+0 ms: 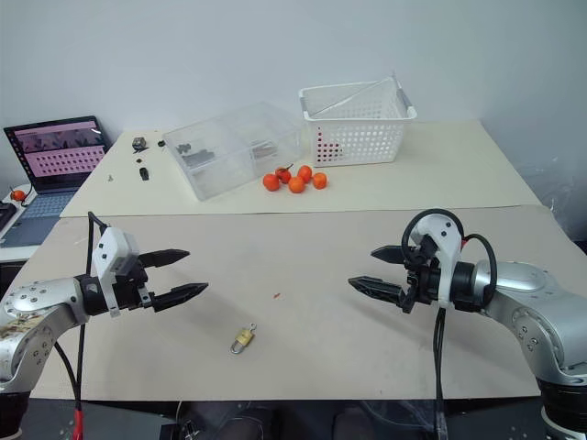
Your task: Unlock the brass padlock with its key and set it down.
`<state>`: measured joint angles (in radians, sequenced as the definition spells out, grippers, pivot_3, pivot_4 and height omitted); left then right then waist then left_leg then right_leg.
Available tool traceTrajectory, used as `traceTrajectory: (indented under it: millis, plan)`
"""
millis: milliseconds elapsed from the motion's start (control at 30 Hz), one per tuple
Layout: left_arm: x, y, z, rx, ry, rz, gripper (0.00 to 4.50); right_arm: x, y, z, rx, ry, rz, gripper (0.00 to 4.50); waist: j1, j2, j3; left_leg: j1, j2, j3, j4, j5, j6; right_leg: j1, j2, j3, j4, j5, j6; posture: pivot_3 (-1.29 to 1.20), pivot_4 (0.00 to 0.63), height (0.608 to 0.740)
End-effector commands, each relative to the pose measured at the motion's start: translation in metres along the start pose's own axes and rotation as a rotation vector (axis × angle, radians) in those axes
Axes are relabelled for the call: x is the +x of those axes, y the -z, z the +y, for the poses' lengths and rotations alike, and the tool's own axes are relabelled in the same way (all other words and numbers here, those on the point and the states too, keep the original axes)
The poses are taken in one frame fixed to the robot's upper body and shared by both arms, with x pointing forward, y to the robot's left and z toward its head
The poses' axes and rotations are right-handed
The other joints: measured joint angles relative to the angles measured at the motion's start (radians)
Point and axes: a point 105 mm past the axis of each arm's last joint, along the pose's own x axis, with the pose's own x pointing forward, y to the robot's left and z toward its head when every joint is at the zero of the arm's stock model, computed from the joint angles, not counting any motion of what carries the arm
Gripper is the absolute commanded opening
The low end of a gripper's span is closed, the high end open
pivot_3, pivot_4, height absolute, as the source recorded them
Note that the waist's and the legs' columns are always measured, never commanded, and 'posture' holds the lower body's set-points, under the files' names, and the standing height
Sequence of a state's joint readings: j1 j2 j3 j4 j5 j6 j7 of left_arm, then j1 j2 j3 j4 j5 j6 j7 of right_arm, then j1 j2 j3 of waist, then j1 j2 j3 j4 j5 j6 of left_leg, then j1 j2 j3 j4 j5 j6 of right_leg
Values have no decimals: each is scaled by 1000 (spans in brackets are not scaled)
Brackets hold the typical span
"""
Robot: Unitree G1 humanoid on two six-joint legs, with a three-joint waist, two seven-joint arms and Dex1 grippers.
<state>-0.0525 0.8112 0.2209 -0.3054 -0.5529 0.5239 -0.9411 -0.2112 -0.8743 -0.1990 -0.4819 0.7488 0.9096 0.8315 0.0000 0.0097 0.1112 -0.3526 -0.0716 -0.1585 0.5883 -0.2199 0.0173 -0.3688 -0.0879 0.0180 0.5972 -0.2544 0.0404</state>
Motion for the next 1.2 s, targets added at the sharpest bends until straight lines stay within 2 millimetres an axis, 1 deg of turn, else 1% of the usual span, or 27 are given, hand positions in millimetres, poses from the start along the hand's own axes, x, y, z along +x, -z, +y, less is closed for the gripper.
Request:
traceTrajectory:
  millis: [33, 133, 267, 333, 400, 500, 600, 700, 767, 833, 900, 967, 1000, 1100, 1200]
  plan:
    - [-2, -16, 5, 35, -30, -46, 4500, 0, -6, 0, -27, 0, -28, 4487, 0, 0, 0, 0, 0, 0, 0, 0, 0, 0, 0, 0, 0, 0, 0, 0, 150, 740]
    - [0, -23, 12, 9, -58, -87, 4500, 1, -6, -3, -28, 1, -33, 4487, 3, 0, 0, 0, 0, 0, 0, 0, 0, 0, 0, 0, 0, 0, 0, 0, 150, 740]
    - [0, -26, 10, -13, -54, -120, 4500, 3, -8, 0, -25, -23, -36, 4487, 1, 0, 0, 0, 0, 0, 0, 0, 0, 0, 1, 0, -1, 0, 0, 0, 150, 740]
    - [-3, -32, 7, -41, -38, -160, 4500, 4, -11, 2, -30, -48, -30, 4487, -1, 0, 0, 0, 0, 0, 0, 0, 0, 0, 1, 1, -1, 0, -1, 0, 150, 740]
    - [-8, -36, 4, -61, -25, -182, 4500, 6, -16, 0, -44, -54, -39, 4487, -3, 0, 0, 0, 1, 0, 0, 0, 0, 0, 1, 1, -1, 1, -1, 0, 150, 740]
    - [-17, -34, 4, -81, -24, -182, 4500, 13, -24, 0, -66, -66, -56, 4487, -9, 0, 0, 0, 1, 0, 0, 0, 0, 0, 2, 1, -1, 1, -1, 0, 150, 740]
    - [-24, -26, -6, -97, -6, -150, 4500, 24, -29, 0, -89, -77, -70, 4487, -13, 0, 0, 1, 2, 0, 0, 0, 0, 0, 3, 1, -1, 1, -1, 0, 150, 740]
    - [-31, -22, -16, -127, 5, -146, 4500, 33, -33, 0, -87, -97, -85, 4487, -12, 0, 0, 0, 2, 1, 0, 0, 0, -1, 3, 2, -1, 1, -2, 0, 150, 740]
    - [-36, -16, -31, -154, 22, -117, 4500, 40, -34, -3, -90, -110, -90, 4487, -14, 0, 0, 0, 2, 0, 0, 0, 0, -1, 3, 3, -1, 2, -3, 0, 150, 740]
    - [-41, -10, -38, -173, 8, -99, 4500, 48, -35, -3, -92, -123, -98, 4487, -13, 0, 0, 0, 2, 0, 0, -1, -1, -2, 3, 4, -2, 3, -5, 0, 150, 740]
    - [-38, -3, -52, -191, -23, -77, 4500, 56, -36, -4, -97, -138, -102, 4487, -12, 0, 0, 1, 2, 0, 0, -1, -1, -2, 3, 5, -2, 3, -5, 0, 150, 740]
    - [-36, 3, -60, -199, -55, -63, 4500, 61, -38, -3, -102, -148, -108, 4487, -10, 0, 0, 1, 3, 1, 0, -1, -1, -2, 2, 6, -2, 3, -5, 0, 150, 740]
    - [-36, 5, -60, -201, -70, -60, 4500, 64, -39, -3, -103, -152, -112, 4487, -7, 0, 0, 1, 3, 1, 0, -1, -1, -2, 2, 7, -2, 3, -5, 0, 150, 740]
    - [-26, 25, -76, -175, -126, 15, 4500, 68, -40, -3, -113, -163, -118, 4487, -2, 1, -1, 1, 3, 3, 0, -1, -1, -2, 3, 7, -2, 3, -6, 0, 150, 740]
    - [-22, 30, -83, -155, -177, 11, 4500, 72, -40, -3, -121, -166, -117, 4487, 2, 1, -1, 1, 3, 6, 0, -2, -4, -2, 3, 9, -2, 3, -6, 0, 150, 740]
